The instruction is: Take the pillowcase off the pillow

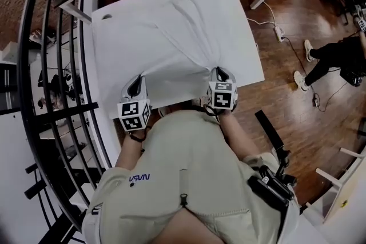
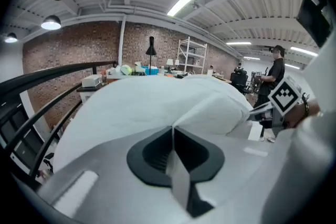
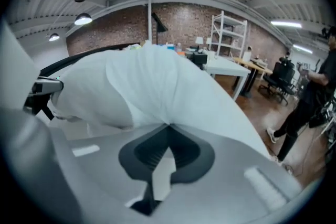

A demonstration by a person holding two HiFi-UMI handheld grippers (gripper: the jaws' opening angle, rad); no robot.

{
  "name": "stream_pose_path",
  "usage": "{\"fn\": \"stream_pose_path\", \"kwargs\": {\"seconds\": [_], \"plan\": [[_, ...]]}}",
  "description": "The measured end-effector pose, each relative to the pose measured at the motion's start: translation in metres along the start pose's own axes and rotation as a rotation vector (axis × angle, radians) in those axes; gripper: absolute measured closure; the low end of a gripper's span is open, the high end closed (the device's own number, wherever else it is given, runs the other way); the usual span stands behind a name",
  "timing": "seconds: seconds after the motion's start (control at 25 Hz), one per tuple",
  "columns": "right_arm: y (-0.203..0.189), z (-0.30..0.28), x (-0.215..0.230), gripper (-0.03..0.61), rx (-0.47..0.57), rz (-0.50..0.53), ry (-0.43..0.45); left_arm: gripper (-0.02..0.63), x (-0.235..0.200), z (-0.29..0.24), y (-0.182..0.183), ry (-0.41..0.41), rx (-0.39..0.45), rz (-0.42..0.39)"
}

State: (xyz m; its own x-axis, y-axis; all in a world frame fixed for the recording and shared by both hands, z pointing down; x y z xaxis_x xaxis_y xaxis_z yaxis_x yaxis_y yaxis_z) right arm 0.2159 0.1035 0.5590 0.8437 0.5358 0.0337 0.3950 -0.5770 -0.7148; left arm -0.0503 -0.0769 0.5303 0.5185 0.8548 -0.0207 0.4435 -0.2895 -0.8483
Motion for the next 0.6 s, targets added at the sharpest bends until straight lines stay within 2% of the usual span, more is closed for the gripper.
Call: {"fn": "stream_pose_path", "kwargs": {"seconds": [0.16, 0.4, 0.48, 0.6], "plan": [[-0.006, -0.007, -0.001, 0.574, -0.027, 0.037, 0.003, 0.594, 0.006, -0.011, -0.017, -0.012, -0.025, 0.044], [0.004, 0.003, -0.005, 0.553, -0.016, 0.100, 0.057, 0.567, 0.019, -0.008, 0.002, 0.007, 0.004, -0.086], [0.010, 0.014, -0.008, 0.521, 0.002, 0.131, 0.081, 0.544, 0.025, 0.002, 0.014, 0.009, 0.023, -0.110], [0.024, 0.032, -0.014, 0.508, 0.051, 0.161, 0.134, 0.529, 0.033, 0.016, 0.035, -0.010, 0.065, -0.127]]}}
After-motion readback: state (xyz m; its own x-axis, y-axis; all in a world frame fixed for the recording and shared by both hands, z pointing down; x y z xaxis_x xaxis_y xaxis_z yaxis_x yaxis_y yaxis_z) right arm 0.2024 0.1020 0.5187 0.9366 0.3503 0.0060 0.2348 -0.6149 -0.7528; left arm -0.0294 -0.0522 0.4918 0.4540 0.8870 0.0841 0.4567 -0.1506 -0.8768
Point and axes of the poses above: the fingertips, and each gripper's own axes: z backward along the fingers, x to its right, y out of its top, the point moved 8 cm from there along z, backward along the fingers, and after that the axes turned 5 degrees about -z, right-handed, at the moved point
